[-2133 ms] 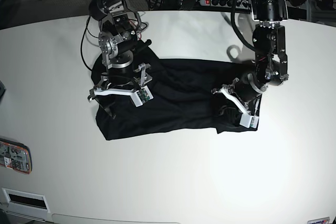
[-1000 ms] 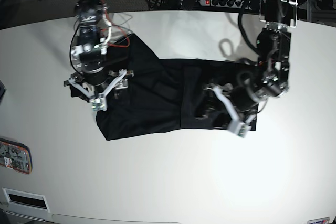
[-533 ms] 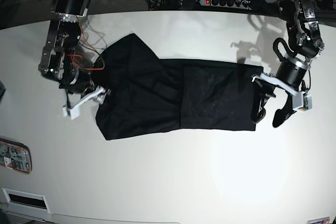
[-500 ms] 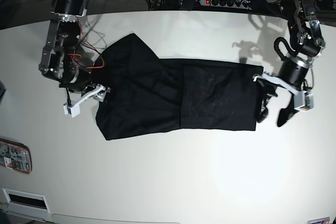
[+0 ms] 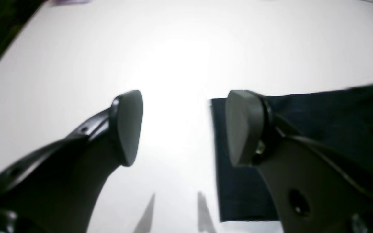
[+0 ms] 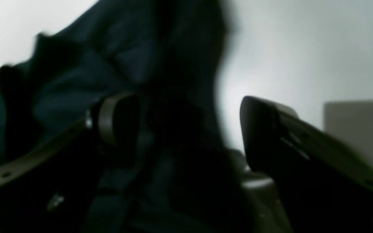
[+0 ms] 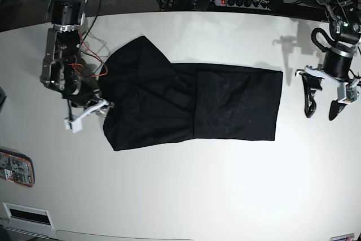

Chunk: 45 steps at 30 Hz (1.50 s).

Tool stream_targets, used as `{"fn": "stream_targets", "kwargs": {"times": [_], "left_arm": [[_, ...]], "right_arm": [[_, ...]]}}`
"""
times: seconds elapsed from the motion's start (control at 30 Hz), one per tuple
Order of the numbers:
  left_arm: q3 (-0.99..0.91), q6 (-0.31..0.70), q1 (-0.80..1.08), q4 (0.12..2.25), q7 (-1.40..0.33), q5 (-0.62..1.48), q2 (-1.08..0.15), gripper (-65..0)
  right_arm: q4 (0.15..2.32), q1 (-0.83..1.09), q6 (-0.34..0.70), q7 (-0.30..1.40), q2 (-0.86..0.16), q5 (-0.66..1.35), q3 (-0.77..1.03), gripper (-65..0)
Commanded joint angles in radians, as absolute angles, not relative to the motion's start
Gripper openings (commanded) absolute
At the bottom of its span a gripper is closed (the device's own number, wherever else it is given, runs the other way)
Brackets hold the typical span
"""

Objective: Fold the T-shirt properly
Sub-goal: 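Open the left gripper and lift it away from the shirt, then grasp the folded end with the left gripper and fold it toward the right gripper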

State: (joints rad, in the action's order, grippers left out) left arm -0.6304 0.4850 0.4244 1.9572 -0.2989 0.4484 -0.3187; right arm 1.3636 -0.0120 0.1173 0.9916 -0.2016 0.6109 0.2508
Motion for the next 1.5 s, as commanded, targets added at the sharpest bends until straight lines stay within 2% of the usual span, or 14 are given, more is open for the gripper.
{"fn": "stream_targets", "kwargs": {"times": [0.0, 0.33, 0.43, 0.53, 0.7, 0.73, 0.8, 0.9, 1.0, 1.3, 1.47], "left_arm": [[-0.641, 0.476, 0.424, 1.975, -0.272, 0.463, -0.332, -26.3], [-0.639, 0.476, 0.426, 1.972, -0.272, 0.461, -0.332, -26.3], [-0.636, 0.476, 0.426, 1.971, -0.272, 0.461, -0.332, -26.3], [-0.636, 0.476, 0.426, 1.971, -0.272, 0.460, -0.332, -26.3], [-0.636, 0.476, 0.426, 1.969, -0.272, 0.460, -0.332, -26.3], [-0.634, 0.476, 0.426, 1.969, -0.272, 0.460, -0.331, -26.3], [-0.630, 0.476, 0.426, 1.962, -0.275, 0.458, -0.329, -26.3], [-0.515, 0.475, 0.414, 1.891, -0.275, 0.447, -0.312, -26.3], [-0.386, 0.470, 0.337, 1.804, -0.272, 0.397, -0.297, -26.3], [-0.189, 0.470, 0.125, 1.563, -0.272, 0.211, -0.154, -26.3], [-0.088, 0.469, 0.071, 1.428, -0.271, 0.140, -0.102, -26.3]], "right_arm": [[1.340, 0.007, 0.097, 1.092, -0.196, 0.591, 0.225, -18.0], [1.353, 0.008, 0.097, 1.101, -0.136, 0.593, 0.173, -18.4], [1.349, 0.007, 0.097, 1.101, -0.131, 0.593, 0.147, -23.1], [1.351, 0.008, 0.097, 1.101, -0.131, 0.593, 0.127, -32.6], [1.351, 0.007, 0.097, 1.101, -0.136, 0.593, 0.127, -61.1], [1.351, 0.005, 0.097, 1.101, -0.137, 0.593, 0.131, -65.0], [1.351, -0.025, 0.097, 1.102, -0.137, 0.593, 0.133, -65.0], [1.348, -0.097, 0.096, 1.148, -0.137, 0.587, 0.128, -65.0], [1.349, -0.131, 0.096, 1.184, -0.166, 0.587, 0.127, -65.0], [1.342, -0.142, 0.096, 1.187, -0.257, 0.581, 0.125, -65.0], [1.349, -0.199, 0.096, 1.237, -0.260, 0.423, 0.068, -65.0]]}}
